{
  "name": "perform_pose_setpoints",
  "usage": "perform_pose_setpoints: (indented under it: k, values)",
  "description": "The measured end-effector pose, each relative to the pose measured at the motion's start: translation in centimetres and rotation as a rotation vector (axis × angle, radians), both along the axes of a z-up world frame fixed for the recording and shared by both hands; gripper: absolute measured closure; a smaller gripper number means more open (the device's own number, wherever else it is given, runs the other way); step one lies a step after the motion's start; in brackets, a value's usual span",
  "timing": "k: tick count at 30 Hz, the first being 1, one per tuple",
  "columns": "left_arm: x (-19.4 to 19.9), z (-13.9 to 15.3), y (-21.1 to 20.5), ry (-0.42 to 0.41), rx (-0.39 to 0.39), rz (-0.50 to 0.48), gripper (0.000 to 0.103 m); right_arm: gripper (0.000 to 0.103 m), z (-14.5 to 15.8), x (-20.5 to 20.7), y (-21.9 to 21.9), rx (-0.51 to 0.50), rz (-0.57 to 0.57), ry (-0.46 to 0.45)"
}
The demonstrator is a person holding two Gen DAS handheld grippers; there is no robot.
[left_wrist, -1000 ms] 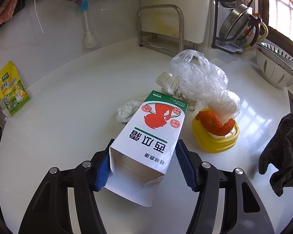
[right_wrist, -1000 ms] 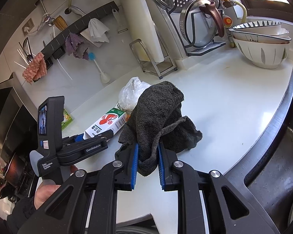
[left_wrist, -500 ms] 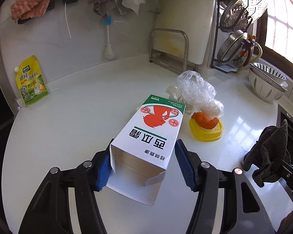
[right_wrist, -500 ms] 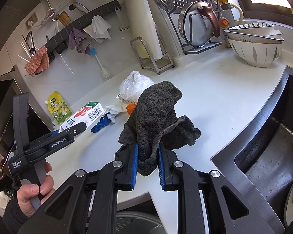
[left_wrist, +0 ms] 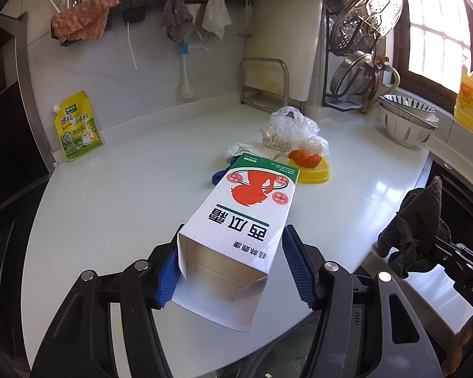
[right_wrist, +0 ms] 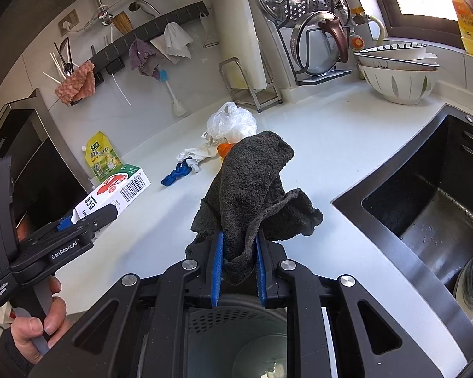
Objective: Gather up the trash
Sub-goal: 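Carry the carton and cloth in both grippers over the grey basket bin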
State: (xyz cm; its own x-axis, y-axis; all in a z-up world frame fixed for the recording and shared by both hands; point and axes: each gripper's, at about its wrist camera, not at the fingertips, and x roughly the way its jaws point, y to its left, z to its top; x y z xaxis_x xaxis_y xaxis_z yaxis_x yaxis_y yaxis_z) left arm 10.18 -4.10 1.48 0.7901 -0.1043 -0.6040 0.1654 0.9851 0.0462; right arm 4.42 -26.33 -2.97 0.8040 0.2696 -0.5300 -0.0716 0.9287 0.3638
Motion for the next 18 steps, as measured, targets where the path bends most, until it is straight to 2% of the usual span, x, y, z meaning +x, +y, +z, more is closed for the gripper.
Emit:
perform_pose_setpoints:
  k: [11, 18]
  values:
    - [-8.4, -0.8, -0.5, 0.021, -0.016, -0.061, 0.044, 0.086, 0.0, -7.1, 2.1, -0.044, 0.010, 0.020]
    - [-12.1, -1.9, -0.4, 0.033, -0.038, -0.061, 0.044, 0.086, -0.6, -11.0, 3.1, -0.091, -0.008, 0.014]
